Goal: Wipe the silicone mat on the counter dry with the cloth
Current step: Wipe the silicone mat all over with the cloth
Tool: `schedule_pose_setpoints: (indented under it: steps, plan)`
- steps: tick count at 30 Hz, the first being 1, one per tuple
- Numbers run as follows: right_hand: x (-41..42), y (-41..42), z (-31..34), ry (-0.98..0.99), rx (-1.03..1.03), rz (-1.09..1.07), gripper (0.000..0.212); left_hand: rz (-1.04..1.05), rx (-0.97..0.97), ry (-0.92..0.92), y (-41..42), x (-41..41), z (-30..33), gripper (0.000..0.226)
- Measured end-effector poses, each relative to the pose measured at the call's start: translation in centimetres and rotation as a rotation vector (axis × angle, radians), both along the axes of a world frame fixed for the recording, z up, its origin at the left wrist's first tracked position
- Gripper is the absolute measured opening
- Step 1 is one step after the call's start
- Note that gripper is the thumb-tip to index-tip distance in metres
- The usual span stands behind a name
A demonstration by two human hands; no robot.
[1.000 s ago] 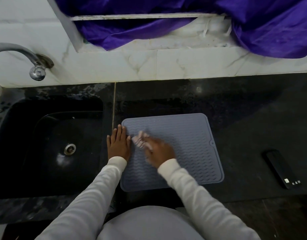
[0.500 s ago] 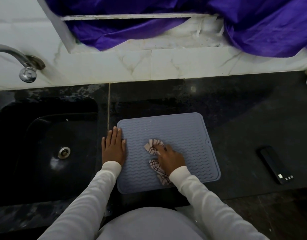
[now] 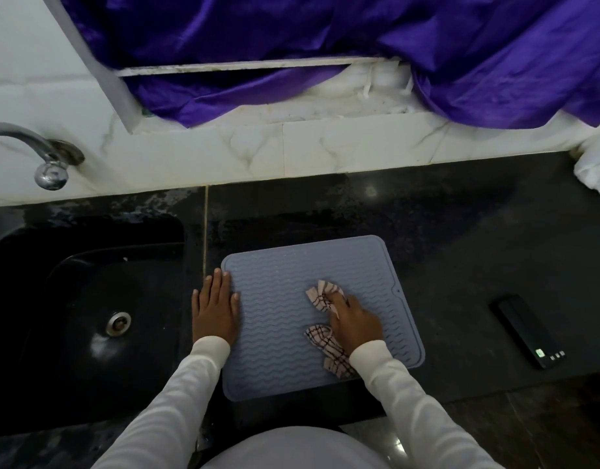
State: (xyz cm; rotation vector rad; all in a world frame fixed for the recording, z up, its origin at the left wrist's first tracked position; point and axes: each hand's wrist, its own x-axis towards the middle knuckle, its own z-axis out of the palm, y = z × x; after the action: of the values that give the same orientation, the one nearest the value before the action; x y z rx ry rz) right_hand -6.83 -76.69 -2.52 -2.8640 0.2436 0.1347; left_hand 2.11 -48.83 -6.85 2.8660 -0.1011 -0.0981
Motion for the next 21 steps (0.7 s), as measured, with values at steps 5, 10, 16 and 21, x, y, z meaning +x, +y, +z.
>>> schedule_pose_setpoints:
  steps: [5, 10, 16, 21]
  plan:
    - [-0.3, -2.4, 0.0, 0.015, 0.025, -0.064, 0.043, 0.000, -0.010, 0.017, -0.1, -0.3, 0.4, 0.069]
    - [-0.2, -3.8, 0.3, 0.051, 0.017, -0.091, 0.044, 0.013, -0.013, 0.019, -0.3, -0.3, 0.6, 0.069]
    - [-0.6, -5.8, 0.1, -0.008, 0.038, -0.146, 0.047, 0.022, -0.009, 0.014, -0.5, -0.3, 0.7, 0.068]
    - [-0.6, -7.3, 0.9, 0.052, 0.002, -0.230, 0.048, 0.030, -0.006, 0.006, -0.4, -0.4, 0.6, 0.067]
